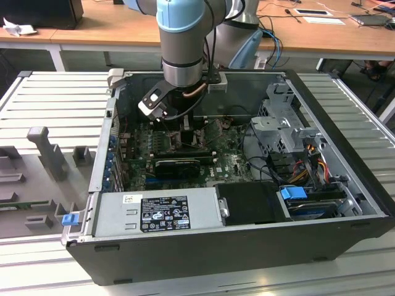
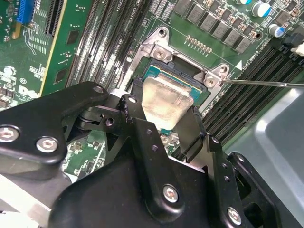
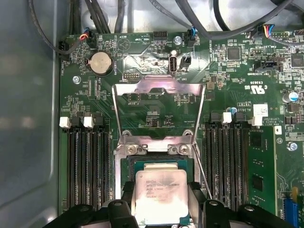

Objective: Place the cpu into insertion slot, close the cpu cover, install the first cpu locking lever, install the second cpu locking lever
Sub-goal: 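Place the cpu into insertion slot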

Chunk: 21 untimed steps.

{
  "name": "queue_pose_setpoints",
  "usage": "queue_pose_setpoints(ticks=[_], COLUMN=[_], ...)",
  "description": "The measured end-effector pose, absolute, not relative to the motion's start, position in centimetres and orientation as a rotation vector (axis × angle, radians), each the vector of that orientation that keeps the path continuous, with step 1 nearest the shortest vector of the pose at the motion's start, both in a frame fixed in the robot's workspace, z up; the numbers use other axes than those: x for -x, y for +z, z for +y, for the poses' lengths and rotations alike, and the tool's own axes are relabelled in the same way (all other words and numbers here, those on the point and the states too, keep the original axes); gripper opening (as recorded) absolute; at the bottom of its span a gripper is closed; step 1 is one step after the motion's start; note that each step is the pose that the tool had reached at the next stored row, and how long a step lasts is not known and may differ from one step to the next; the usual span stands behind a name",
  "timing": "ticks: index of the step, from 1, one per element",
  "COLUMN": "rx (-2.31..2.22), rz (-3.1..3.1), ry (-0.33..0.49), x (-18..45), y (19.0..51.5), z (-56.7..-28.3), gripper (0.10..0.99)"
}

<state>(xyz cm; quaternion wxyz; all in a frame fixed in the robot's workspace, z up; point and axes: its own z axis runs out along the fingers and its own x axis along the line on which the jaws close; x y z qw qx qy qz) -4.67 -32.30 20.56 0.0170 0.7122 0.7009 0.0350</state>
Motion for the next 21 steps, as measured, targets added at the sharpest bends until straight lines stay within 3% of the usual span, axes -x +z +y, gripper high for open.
queue_pose_setpoints(ticks=[14, 16, 21], rx=[-2.214, -2.213, -2.214], rz=[2.179, 2.179, 2.179], ry=[0.109, 0.109, 0.109], x=[4.67, 4.67, 4.67], y=[20.29, 20.28, 20.42], z=[-32.16, -32.16, -32.15], gripper=[0.529, 0.604, 0.604])
